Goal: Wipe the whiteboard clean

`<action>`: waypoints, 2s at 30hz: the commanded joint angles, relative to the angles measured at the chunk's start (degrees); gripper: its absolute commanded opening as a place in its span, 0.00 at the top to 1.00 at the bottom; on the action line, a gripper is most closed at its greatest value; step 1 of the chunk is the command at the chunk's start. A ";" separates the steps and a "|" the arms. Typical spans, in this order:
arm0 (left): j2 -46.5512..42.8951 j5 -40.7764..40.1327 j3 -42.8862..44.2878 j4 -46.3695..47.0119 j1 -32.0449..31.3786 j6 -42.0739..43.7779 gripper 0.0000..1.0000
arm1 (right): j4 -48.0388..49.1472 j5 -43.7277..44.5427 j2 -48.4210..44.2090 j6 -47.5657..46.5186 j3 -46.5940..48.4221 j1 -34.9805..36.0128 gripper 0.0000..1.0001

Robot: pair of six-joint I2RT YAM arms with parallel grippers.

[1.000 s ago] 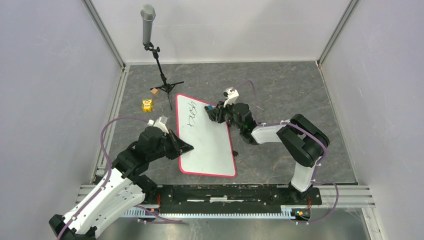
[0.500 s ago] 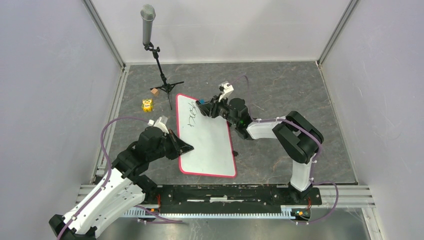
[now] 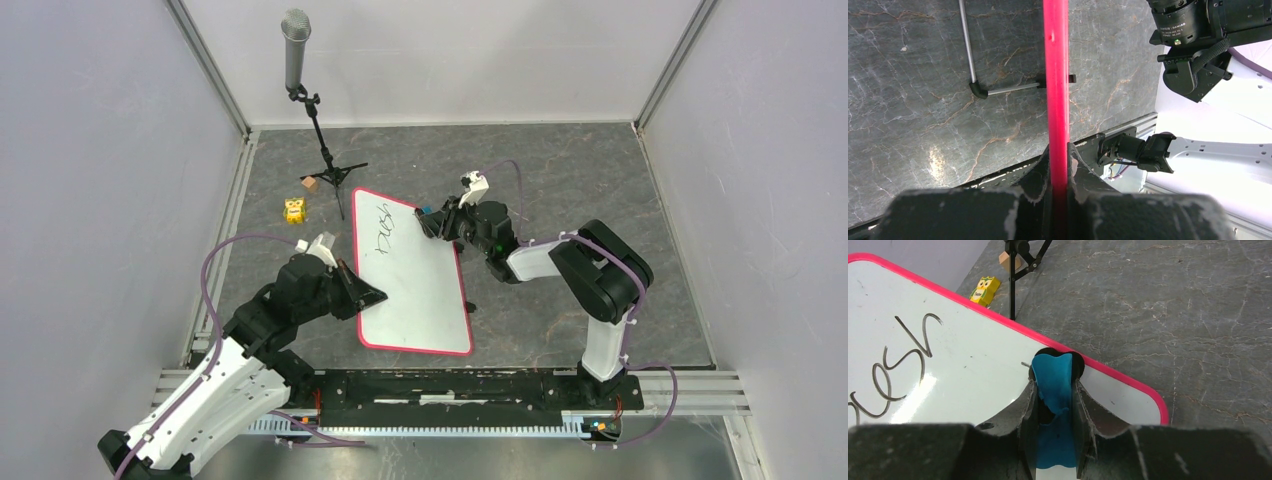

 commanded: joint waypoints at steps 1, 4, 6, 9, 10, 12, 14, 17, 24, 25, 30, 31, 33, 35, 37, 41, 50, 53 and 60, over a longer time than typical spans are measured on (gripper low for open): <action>1.25 5.05 -3.35 -6.57 -1.76 9.33 0.98 | -15.86 0.25 2.52 -0.85 -2.77 -0.12 0.77; 1.68 5.11 -3.25 -6.35 -1.76 9.43 0.98 | -18.17 0.27 1.94 -2.29 -2.27 -0.58 0.77; 1.99 5.07 -3.01 -6.29 -1.76 9.61 0.98 | -22.64 0.22 1.71 -5.51 -0.08 -0.65 0.77; 2.34 4.96 -2.66 -6.31 -1.77 9.95 0.98 | -26.63 -3.21 1.32 -8.69 2.45 -0.79 0.77; 2.46 4.94 -2.60 -6.30 -1.76 10.09 0.98 | -26.72 -4.83 0.99 -9.39 2.58 -0.80 0.77; 2.80 5.11 -2.71 -6.07 -1.76 10.14 0.98 | -28.61 -7.58 0.87 -11.45 4.38 -0.72 0.77; 2.98 5.30 -2.95 -5.52 -1.76 10.14 0.98 | -30.04 -11.04 1.02 -13.90 6.75 -0.52 0.78; 3.74 5.55 -3.36 -4.58 -1.76 10.13 0.98 | -29.90 -15.23 0.29 -15.49 9.56 0.51 0.78; 4.70 5.67 -3.27 -4.06 -1.77 10.31 0.98 | -29.96 -17.74 1.29 -14.20 18.67 4.59 0.78; 4.68 5.51 -3.21 -4.17 -1.76 10.23 0.98 | -29.68 -18.05 1.82 -13.46 19.86 5.07 0.78; 4.88 5.07 -3.20 -4.62 -1.76 10.05 0.98 | -26.52 -19.29 3.99 -10.66 20.30 5.02 0.78; 4.87 4.98 -3.10 -4.75 -1.76 9.96 0.98 | -25.95 -18.54 3.94 -10.43 19.19 4.53 0.78; 4.85 4.66 -2.95 -5.33 -1.76 9.66 0.98 | -23.17 -17.64 3.14 -9.16 15.07 2.99 0.78; 4.88 3.55 -2.43 -6.31 -1.76 9.11 0.98 | -20.00 -16.96 1.62 -7.83 10.12 1.10 0.78; 4.90 2.89 -1.95 -6.54 -1.76 8.49 0.98 | -18.31 -15.57 -0.04 -7.71 5.93 -0.44 0.78; 5.02 2.07 -1.70 -5.96 -1.77 7.94 0.98 | -19.17 -11.66 -3.50 -9.15 0.55 -2.44 0.78; 5.04 1.21 0.73 -5.97 -1.69 7.09 0.89 | -14.86 -10.90 -6.01 -9.50 -3.44 -3.70 0.78; 5.69 0.74 2.29 -5.28 -1.10 7.47 0.78 | -13.79 -10.83 -5.76 -9.34 -3.74 -3.66 0.78; 8.39 2.08 6.29 -4.53 4.73 10.68 0.33 | -14.03 -10.88 -7.01 -10.82 -3.78 -3.66 0.78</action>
